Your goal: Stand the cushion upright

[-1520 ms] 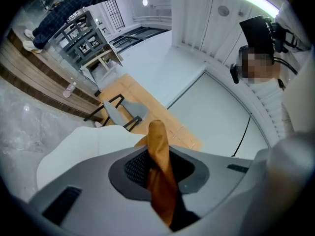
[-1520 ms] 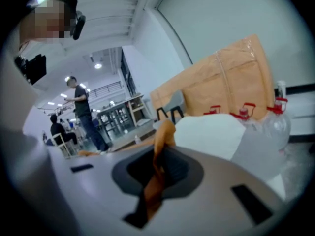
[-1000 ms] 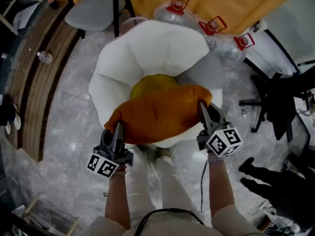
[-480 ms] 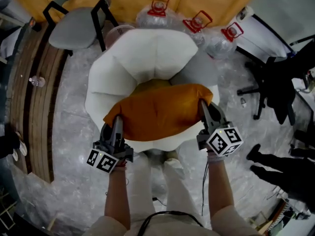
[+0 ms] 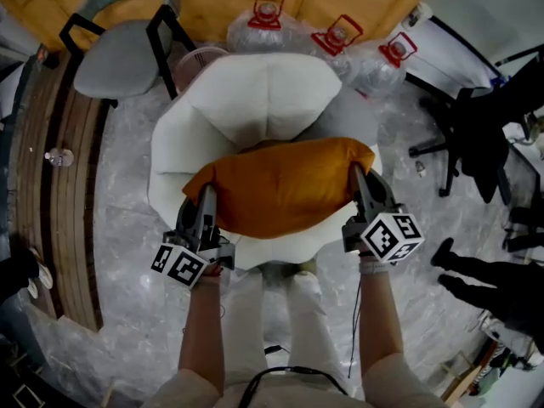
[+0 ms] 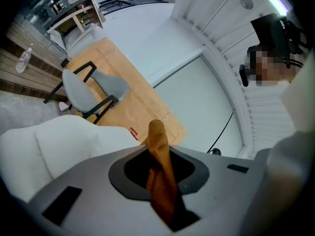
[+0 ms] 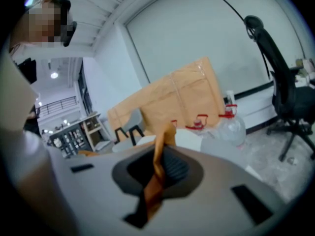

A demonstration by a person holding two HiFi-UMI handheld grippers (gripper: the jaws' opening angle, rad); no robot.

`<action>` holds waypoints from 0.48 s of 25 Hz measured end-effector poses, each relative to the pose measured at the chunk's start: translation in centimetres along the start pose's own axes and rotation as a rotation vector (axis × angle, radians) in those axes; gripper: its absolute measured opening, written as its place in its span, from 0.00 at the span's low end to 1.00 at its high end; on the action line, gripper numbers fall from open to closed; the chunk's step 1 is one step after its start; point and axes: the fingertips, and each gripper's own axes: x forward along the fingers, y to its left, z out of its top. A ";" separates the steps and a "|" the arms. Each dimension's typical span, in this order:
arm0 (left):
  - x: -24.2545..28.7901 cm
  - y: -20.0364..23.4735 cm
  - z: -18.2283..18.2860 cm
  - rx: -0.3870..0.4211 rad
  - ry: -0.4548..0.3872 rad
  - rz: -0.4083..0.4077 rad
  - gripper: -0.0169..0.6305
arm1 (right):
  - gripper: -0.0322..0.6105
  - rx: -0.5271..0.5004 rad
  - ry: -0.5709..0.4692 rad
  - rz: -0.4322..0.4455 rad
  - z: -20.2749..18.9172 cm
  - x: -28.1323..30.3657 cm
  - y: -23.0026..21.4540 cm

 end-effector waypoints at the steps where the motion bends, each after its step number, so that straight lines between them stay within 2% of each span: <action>1: 0.4 0.3 0.1 -0.006 0.002 0.001 0.16 | 0.10 0.001 -0.002 -0.004 0.1 0.4 -0.1; 12: 4.9 2.3 1.7 -0.051 0.023 0.009 0.16 | 0.10 0.006 -0.023 -0.047 1.8 4.0 -1.1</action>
